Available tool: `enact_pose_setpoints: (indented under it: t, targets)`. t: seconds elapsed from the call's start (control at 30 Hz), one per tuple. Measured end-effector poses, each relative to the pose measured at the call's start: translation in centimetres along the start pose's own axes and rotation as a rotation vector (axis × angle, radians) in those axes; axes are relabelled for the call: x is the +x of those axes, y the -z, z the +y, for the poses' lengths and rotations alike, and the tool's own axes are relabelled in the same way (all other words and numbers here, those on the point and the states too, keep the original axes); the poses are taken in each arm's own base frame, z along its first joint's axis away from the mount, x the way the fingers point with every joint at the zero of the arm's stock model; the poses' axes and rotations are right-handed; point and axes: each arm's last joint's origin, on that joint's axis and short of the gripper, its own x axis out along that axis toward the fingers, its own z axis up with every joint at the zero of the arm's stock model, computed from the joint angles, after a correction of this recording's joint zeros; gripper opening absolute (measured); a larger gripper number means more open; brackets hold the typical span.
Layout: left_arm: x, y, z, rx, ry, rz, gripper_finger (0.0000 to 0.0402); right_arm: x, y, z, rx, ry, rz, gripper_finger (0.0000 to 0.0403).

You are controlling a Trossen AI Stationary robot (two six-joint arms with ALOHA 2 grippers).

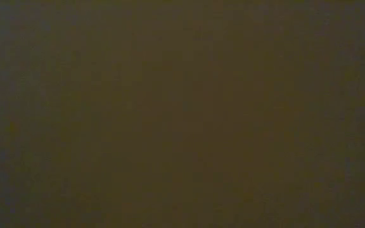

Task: Pick & Place USB Port
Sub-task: Return to Home Position

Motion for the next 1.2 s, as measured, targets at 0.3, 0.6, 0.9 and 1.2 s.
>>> enact_pose_setpoints:
  t: [0.3, 0.6, 0.9, 1.2]
  targets:
    - [0.0, 0.0, 0.0, -0.03, -0.001, 0.0, 0.0, -1.5, 7.1, -0.4, 0.252, -0.04, -0.233, 0.0001]
    - [0.0, -0.1, 0.1, -0.01, -0.023, -0.017, 0.0001, -4.3, 8.1, -0.8, 0.289, -0.109, -0.395, 0.0]
    - [0.1, -0.3, 0.4, -0.024, -0.047, -0.032, 0.0001, -0.3, 8.6, 0.3, 0.294, -0.199, -0.696, 0.0]
    - [0.1, -0.4, 0.4, -0.034, -0.02, -0.008, 0.0001, 5.5, 11.9, 1.7, 0.337, -0.226, -0.882, 0.0]
